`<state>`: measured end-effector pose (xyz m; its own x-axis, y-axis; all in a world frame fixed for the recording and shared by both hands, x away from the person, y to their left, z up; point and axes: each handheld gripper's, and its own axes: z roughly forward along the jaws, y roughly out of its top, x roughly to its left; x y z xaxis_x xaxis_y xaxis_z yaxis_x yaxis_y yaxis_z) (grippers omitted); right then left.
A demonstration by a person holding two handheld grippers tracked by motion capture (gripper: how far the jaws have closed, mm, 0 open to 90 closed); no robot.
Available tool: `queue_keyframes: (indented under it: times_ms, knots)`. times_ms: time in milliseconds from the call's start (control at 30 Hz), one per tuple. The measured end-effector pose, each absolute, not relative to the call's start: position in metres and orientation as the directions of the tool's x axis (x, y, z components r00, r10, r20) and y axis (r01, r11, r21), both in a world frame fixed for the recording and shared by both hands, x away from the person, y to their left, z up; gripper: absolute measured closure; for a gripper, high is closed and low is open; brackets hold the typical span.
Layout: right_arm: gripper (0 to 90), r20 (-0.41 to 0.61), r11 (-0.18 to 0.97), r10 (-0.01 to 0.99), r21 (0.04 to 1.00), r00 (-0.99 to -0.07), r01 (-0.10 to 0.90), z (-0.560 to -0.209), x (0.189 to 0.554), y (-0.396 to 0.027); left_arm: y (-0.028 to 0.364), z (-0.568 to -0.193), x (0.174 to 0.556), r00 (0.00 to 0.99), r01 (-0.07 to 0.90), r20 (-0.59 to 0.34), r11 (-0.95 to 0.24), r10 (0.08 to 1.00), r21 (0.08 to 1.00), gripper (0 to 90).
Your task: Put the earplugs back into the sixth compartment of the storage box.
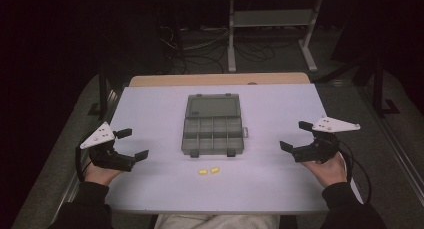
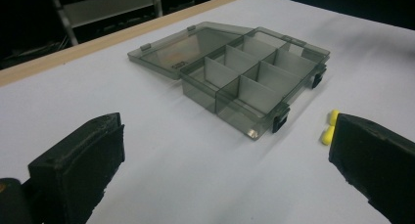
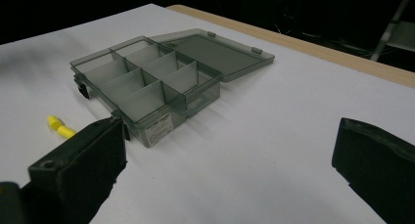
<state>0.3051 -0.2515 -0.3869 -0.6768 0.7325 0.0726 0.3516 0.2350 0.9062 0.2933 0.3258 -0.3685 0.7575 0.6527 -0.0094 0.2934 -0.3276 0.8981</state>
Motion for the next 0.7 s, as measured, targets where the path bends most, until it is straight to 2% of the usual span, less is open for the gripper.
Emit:
queue_keyframes:
  times_ms: [367,700]
  knots:
    - [0.0,0.073,0.235,0.733,0.906,-0.676,0.353,-0.387,0.305,-0.252,0.298,-0.346,0.303,0.812,0.239,0.072,-0.442,0.579,0.864,0.0]
    - [0.0,0.071,0.233,0.732,0.908,-0.678,0.347,-0.386,0.304,-0.252,0.276,-0.34,0.31,0.841,0.219,0.094,-0.496,0.532,0.84,0.0]
